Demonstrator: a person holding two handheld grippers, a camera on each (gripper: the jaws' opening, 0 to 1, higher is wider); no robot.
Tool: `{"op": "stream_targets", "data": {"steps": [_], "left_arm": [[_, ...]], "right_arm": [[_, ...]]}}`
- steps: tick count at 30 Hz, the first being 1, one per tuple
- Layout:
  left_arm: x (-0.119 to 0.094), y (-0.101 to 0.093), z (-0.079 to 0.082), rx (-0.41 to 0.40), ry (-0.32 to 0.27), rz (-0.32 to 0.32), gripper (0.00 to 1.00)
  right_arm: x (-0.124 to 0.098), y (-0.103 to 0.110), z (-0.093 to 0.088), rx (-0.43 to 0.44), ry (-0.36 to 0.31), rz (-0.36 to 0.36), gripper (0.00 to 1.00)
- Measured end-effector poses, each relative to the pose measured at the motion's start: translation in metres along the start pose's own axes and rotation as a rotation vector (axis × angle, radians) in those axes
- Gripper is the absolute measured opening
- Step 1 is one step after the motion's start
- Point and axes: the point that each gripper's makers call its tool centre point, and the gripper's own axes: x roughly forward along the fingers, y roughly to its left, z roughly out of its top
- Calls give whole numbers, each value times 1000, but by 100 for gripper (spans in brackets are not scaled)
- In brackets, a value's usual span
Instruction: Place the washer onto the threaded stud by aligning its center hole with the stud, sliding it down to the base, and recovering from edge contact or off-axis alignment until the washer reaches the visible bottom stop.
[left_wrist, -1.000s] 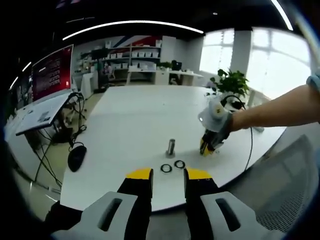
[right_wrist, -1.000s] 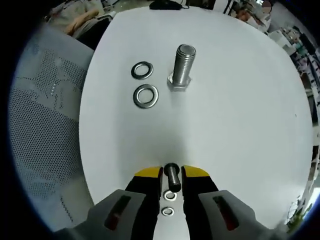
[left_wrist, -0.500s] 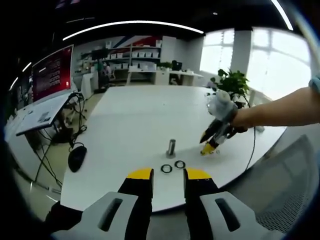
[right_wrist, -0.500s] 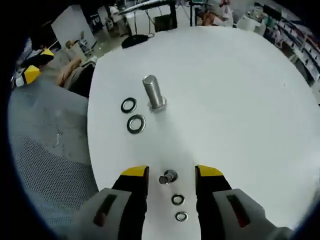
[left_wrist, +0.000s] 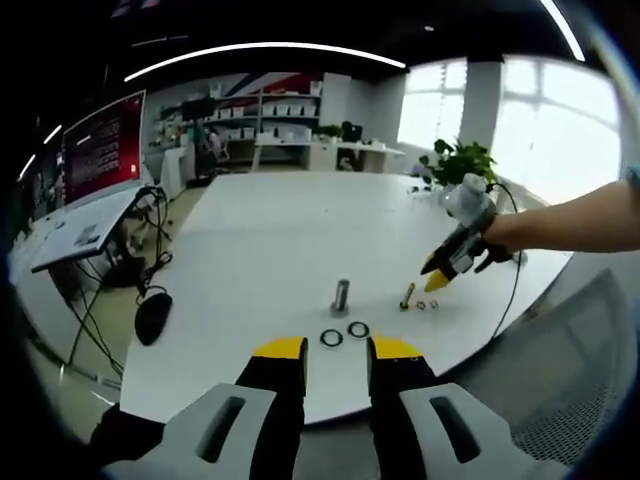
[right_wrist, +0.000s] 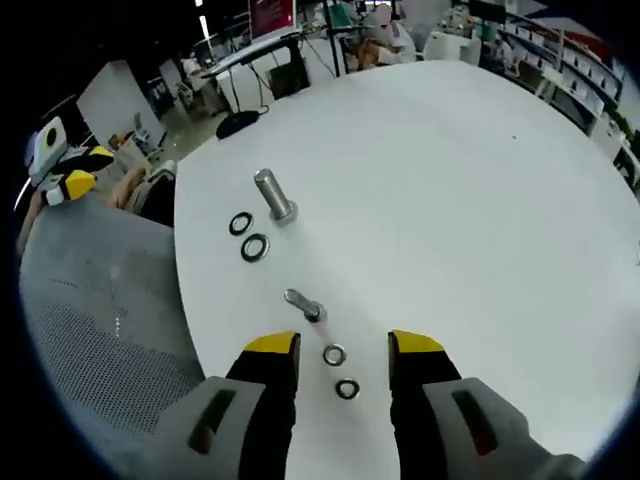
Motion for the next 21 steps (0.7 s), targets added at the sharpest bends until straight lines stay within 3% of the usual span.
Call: {"op": "stream_targets", "data": {"steps": [8,17,21], "left_arm": [[0,1,1,-5,-9,1,21],[0,1,2,-7,-10,7,21],[-1,2,2,-10,-12,10,21]], "right_arm": [[-9,-5,-24,-5,32,-19,36],[-1,-4,-51,-122,164,-32,33],[0,-2,-52,-150,175,-32,33]]}}
